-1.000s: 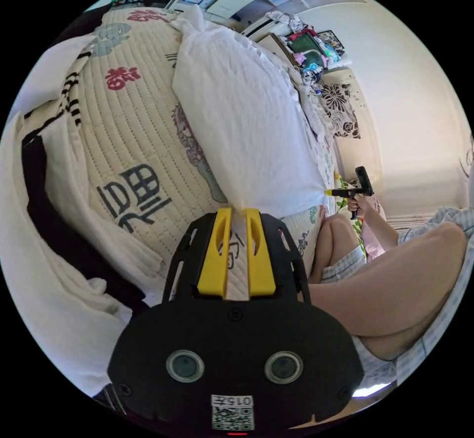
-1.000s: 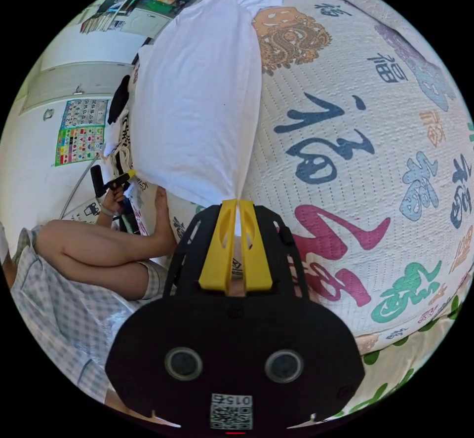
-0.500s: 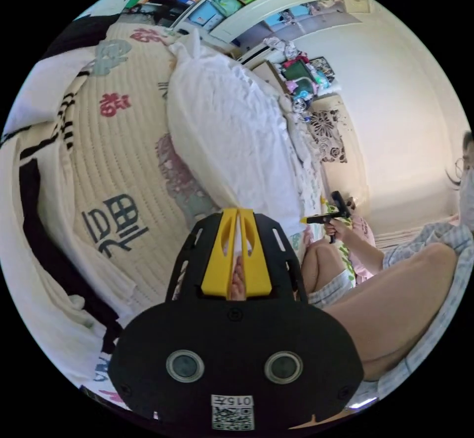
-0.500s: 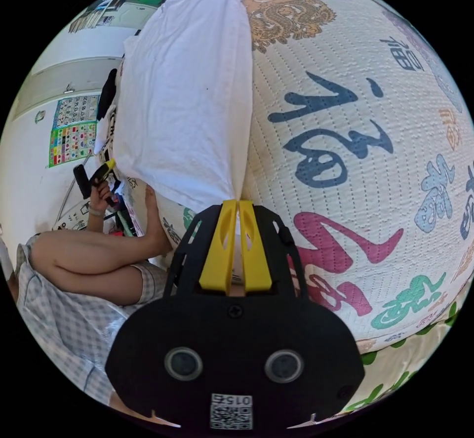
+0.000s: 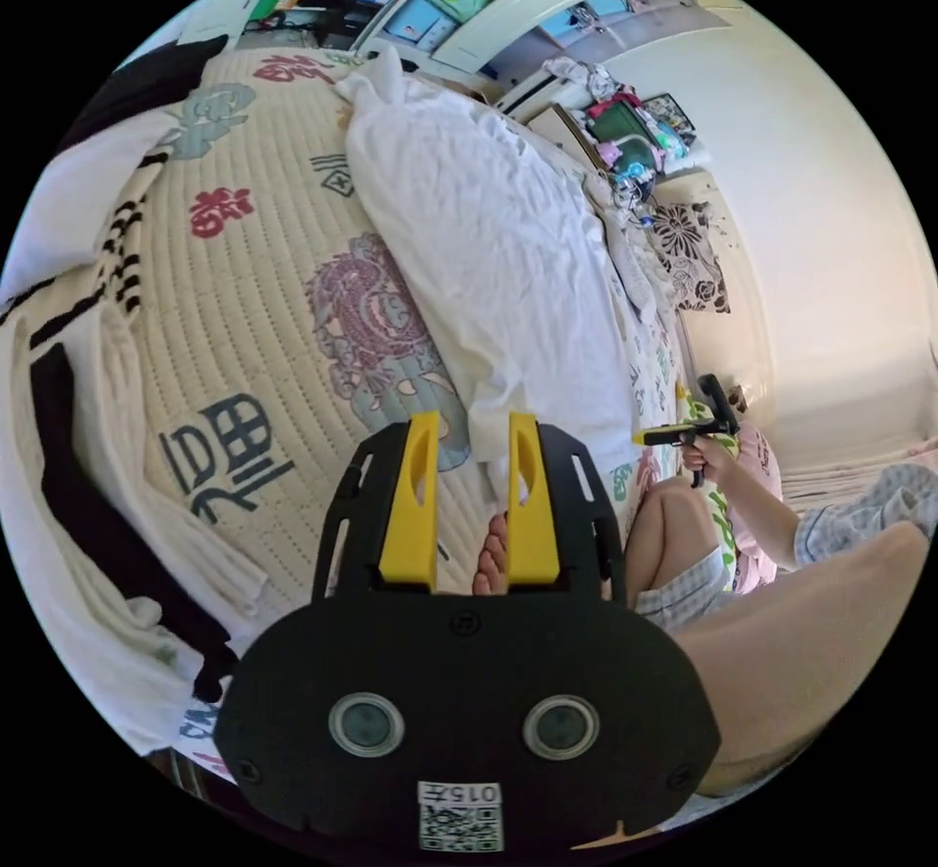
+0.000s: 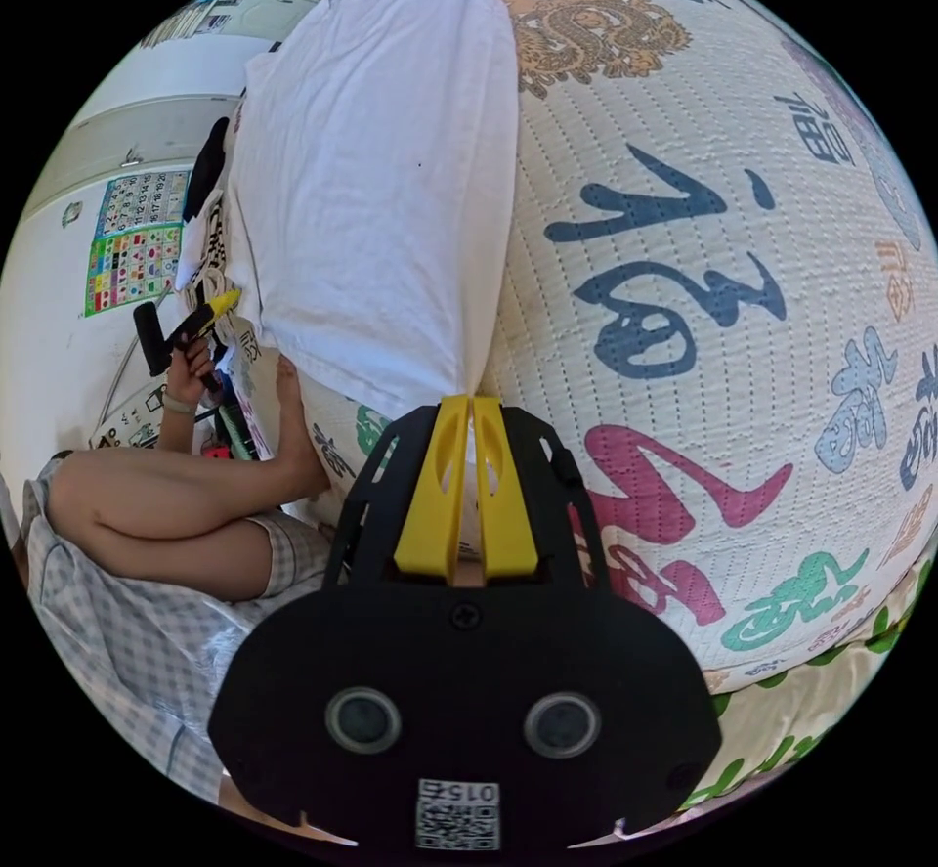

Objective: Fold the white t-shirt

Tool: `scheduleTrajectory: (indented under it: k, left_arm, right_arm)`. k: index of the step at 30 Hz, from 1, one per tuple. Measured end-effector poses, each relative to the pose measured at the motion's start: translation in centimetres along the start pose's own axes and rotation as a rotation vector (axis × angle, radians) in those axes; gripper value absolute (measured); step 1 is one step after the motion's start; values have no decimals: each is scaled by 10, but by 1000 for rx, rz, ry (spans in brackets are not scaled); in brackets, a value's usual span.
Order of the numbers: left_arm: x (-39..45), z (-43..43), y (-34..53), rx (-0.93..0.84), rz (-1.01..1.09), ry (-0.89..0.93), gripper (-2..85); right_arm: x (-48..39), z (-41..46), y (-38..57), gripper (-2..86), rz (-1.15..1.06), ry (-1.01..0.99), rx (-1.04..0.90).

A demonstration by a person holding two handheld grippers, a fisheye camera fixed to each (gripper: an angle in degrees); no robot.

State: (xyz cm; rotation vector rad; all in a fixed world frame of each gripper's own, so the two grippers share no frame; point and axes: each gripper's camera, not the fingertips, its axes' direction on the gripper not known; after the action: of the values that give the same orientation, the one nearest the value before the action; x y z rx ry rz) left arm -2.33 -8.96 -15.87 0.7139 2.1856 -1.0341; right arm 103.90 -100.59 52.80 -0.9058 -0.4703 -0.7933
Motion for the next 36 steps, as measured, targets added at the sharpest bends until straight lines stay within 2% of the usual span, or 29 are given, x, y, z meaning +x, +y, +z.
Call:
scheduleTrajectory:
  k: [4, 10, 15, 21, 25, 29, 31, 33, 36]
  left_arm:
    - [-5, 50, -15, -107, 27, 113, 43]
    - [-27, 37, -4, -42, 10, 117, 4]
    - [-81, 10, 27, -77, -61, -85, -3]
    - [-130, 52, 34, -81, -139, -78, 5]
    - [-127, 73, 32, -105, -59, -168, 14]
    - [-124, 79, 30, -245, 10, -265, 24]
    - [-116, 69, 23, -219, 81, -337, 29]
    - [-106, 58, -6, -115, 198, -403, 41]
    - [-95, 75, -78, 16, 358, -341, 63]
  right_arm:
    - [6, -6, -1, -4, 3, -4, 5]
    - [11, -19, 1, -4, -12, -6, -4]
    - [17, -33, -1, -4, -19, -5, -8]
    - [22, -32, -8, 2, -6, 32, -45]
    - [25, -38, -11, 22, 11, 18, -72]
    - [24, -58, -4, 27, 68, 168, -109]
    - [22, -77, -1, 24, 107, 209, -51]
    - [20, -108, -4, 25, 133, 174, 106]
    - [20, -147, -25, 37, 137, 129, 341]
